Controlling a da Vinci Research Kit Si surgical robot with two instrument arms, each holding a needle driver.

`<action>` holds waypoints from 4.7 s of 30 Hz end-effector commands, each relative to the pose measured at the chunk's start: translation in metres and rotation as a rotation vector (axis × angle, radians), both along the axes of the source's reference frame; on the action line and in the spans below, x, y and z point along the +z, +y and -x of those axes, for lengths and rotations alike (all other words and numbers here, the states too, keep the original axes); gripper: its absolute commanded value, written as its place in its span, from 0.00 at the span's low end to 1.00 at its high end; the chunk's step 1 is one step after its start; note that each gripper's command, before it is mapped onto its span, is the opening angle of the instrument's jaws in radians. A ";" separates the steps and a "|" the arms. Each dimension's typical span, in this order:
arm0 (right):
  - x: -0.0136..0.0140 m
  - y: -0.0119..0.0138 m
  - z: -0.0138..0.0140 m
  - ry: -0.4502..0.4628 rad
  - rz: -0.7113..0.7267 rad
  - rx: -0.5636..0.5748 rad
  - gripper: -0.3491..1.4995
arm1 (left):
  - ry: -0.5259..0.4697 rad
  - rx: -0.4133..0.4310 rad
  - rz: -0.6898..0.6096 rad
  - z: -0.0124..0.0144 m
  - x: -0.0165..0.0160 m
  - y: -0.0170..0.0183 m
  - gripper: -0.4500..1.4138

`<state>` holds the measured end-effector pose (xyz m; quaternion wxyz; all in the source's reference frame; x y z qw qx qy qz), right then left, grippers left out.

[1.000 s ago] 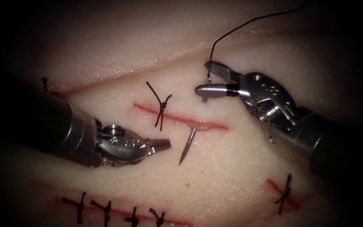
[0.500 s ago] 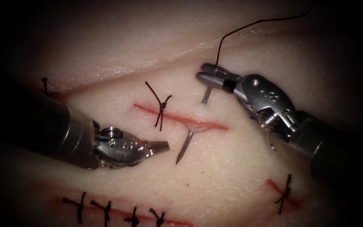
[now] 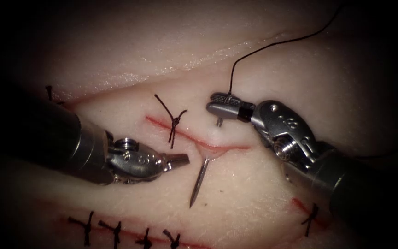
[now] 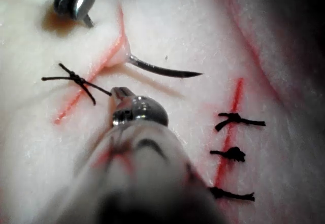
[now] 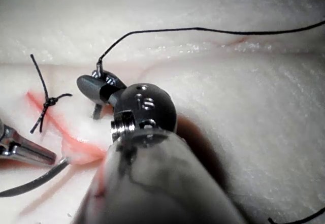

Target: Wound Closure

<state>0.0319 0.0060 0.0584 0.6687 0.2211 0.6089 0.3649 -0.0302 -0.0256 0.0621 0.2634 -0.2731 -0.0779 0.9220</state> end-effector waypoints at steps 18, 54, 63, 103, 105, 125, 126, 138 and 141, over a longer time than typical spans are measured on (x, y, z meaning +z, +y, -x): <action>-0.0014 0.0030 0.0018 0.122 -0.100 0.055 0.93 | -0.367 0.314 0.273 0.0007 -0.0014 -0.0011 0.24; -0.0012 0.0030 0.0067 0.184 -0.069 0.091 0.82 | -0.370 0.860 0.659 0.0005 0.0025 -0.0008 0.48; -0.0005 0.0022 0.0066 0.186 -0.056 0.089 0.80 | -0.384 0.881 0.678 0.0016 0.0026 -0.0003 0.50; -0.0009 0.0000 0.0070 0.021 0.195 -0.072 0.00 | -0.614 0.430 0.043 0.0037 -0.0044 -0.0010 0.00; -0.0010 -0.0001 0.0069 0.012 0.205 -0.082 0.00 | -0.637 0.406 -0.030 0.0038 -0.0054 -0.0015 0.00; -0.0028 -0.0013 0.0059 0.041 0.102 -0.075 0.17 | -0.726 0.318 -0.123 0.0041 -0.0144 -0.0017 0.00; -0.0029 -0.0013 0.0059 0.049 0.061 -0.070 0.26 | -0.719 0.323 -0.085 0.0041 -0.0147 -0.0015 0.00; -0.0051 -0.0011 0.0060 0.125 -0.145 -0.005 0.74 | -0.596 0.320 0.290 0.0039 -0.0170 0.0031 0.00; -0.0058 -0.0008 0.0060 0.135 -0.204 0.013 0.86 | -0.557 0.315 0.356 0.0039 -0.0170 0.0041 0.00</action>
